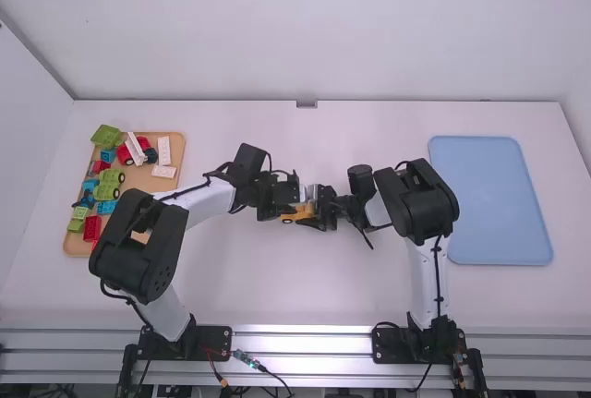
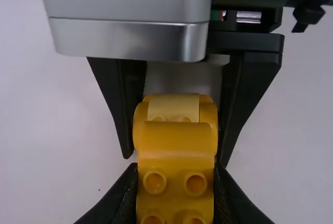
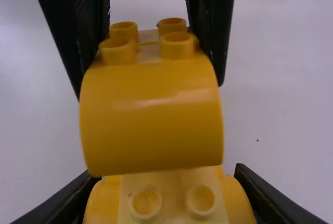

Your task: Assemble lego blocks to make yellow taxi

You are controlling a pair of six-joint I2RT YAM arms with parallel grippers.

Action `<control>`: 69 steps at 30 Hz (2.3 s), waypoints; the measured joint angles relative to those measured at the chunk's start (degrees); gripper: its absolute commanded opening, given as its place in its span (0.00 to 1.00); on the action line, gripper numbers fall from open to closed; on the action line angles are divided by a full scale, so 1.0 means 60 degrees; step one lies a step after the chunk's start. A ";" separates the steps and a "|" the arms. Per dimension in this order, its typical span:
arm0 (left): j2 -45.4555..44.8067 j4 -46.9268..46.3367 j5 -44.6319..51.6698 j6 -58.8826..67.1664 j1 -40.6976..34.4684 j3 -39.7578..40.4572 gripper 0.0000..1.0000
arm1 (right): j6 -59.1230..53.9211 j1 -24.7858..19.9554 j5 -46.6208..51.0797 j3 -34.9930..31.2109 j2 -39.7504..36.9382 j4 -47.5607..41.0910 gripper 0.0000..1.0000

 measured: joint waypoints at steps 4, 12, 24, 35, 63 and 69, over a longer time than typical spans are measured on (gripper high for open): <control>0.0000 -0.0025 -0.0113 -0.0226 -0.0004 0.0025 0.02 | 0.0004 0.0000 0.0000 0.0000 0.0000 -0.0004 0.52; 0.0000 -0.0477 -0.0248 -0.0382 -0.0025 0.0488 0.02 | 0.0015 0.0000 0.0004 0.0000 0.0000 0.0000 0.51; 0.0004 -0.0594 -0.0248 -0.0433 -0.0029 0.0514 0.02 | -0.0022 0.0000 0.0000 0.0000 0.0000 -0.0015 0.50; 0.0015 -0.0463 -0.0248 -0.0481 -0.0044 0.0514 0.02 | -0.0080 0.0000 -0.0025 0.0000 0.0000 -0.0022 0.50; 0.0594 -0.0426 0.0157 -0.0317 -0.0160 0.0586 0.02 | -0.0084 0.0004 -0.0047 0.0000 0.0000 -0.0029 0.51; 0.0594 -0.0430 0.0131 -0.0288 -0.0160 0.0586 0.02 | -0.0091 0.0000 -0.0040 0.0000 0.0000 -0.0033 0.51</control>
